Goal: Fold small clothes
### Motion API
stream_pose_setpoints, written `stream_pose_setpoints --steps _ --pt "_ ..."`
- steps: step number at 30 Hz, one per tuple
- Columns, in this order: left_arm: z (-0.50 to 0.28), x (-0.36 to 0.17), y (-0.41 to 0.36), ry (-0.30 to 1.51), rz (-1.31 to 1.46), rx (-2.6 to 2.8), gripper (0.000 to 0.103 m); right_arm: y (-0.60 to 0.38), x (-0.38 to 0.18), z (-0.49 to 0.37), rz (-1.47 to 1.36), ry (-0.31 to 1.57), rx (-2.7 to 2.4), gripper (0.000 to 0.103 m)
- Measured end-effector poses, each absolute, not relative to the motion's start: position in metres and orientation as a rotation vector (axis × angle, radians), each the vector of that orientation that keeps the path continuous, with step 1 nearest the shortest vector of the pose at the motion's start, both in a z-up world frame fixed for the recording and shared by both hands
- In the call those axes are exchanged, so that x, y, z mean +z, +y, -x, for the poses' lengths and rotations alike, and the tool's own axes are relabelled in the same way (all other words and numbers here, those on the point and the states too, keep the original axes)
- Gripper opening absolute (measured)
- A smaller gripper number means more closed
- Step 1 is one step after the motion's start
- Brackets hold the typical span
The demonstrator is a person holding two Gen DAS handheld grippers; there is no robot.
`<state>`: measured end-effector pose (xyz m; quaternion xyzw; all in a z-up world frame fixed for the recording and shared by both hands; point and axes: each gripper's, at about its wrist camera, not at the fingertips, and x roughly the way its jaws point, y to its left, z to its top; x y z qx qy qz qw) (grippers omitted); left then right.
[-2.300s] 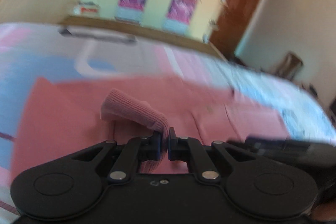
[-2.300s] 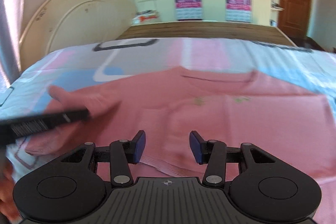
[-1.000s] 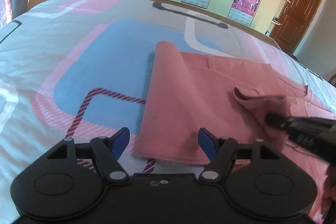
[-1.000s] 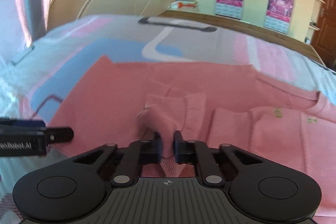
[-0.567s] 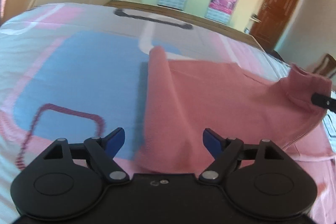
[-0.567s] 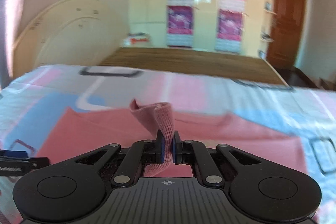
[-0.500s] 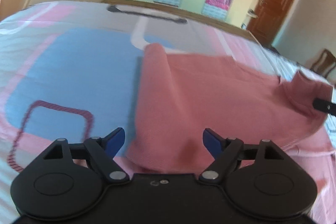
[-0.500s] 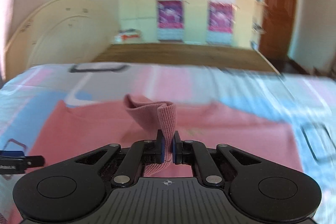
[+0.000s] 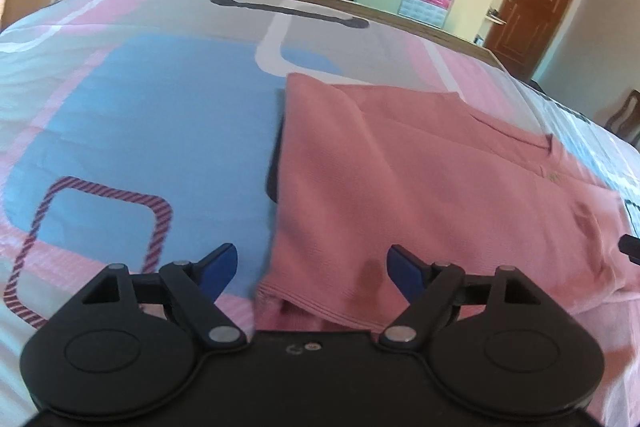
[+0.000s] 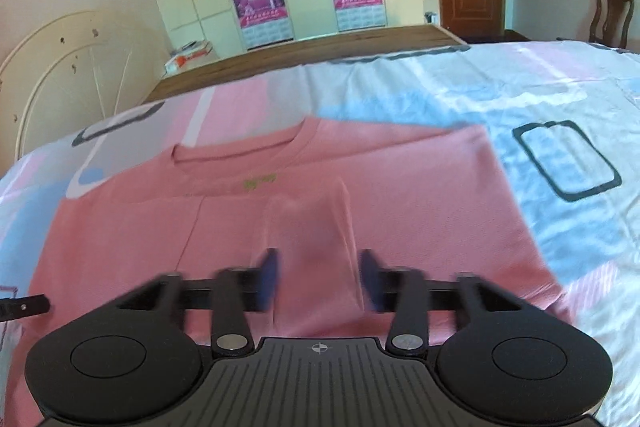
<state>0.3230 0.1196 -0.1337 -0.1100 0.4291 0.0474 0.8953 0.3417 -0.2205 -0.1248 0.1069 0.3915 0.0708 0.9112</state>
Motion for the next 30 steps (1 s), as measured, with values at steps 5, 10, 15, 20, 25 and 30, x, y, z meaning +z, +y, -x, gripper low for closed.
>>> stream_pose_setpoints --steps 5,10,15,20,25,30 --pt "-0.328 -0.135 0.124 0.889 0.229 0.133 0.081 -0.230 -0.137 -0.363 -0.247 0.844 0.153 0.050" --pt "-0.337 -0.134 0.129 0.879 0.239 0.158 0.081 -0.224 -0.153 -0.385 -0.270 0.883 0.191 0.024" --pt "-0.357 -0.130 0.131 0.852 0.249 0.166 0.081 -0.214 -0.143 -0.379 -0.208 0.848 0.242 0.006" --pt "-0.380 -0.131 0.131 0.841 0.241 0.167 0.081 -0.228 -0.124 -0.364 -0.149 0.740 0.158 0.006" --pt "-0.397 -0.140 0.130 0.859 0.246 0.169 0.081 -0.235 -0.145 -0.362 -0.115 0.824 0.131 0.006" --pt "-0.414 -0.147 0.131 0.835 0.218 0.188 0.057 -0.240 -0.138 -0.358 -0.123 0.777 0.101 0.009"
